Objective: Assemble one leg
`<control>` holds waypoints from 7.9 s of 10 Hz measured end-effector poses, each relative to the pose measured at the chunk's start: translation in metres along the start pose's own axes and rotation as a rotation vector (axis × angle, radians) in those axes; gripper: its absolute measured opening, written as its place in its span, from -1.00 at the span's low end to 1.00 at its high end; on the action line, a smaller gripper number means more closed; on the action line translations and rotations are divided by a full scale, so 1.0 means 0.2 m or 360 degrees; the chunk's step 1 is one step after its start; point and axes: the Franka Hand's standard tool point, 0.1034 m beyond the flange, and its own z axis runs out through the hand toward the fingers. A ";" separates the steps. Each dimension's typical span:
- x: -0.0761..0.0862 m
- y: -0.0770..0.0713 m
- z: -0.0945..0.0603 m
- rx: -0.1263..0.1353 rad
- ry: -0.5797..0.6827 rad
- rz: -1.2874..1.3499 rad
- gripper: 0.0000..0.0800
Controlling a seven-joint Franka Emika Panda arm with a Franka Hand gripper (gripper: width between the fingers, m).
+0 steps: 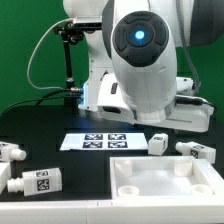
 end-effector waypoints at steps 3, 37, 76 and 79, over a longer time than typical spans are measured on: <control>0.04 0.06 0.22 0.0151 -0.0080 0.0123 0.62; 0.03 -0.31 -0.81 0.0070 0.1803 -0.0433 -0.28; 0.34 -0.43 -0.66 -0.0125 0.2408 -0.0886 0.57; 0.35 -0.42 -0.66 -0.0135 0.2400 -0.0888 0.61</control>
Offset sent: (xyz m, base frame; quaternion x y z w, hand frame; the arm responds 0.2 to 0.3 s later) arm -0.0473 0.0277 -0.0332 0.0976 -0.0689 0.0390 0.9921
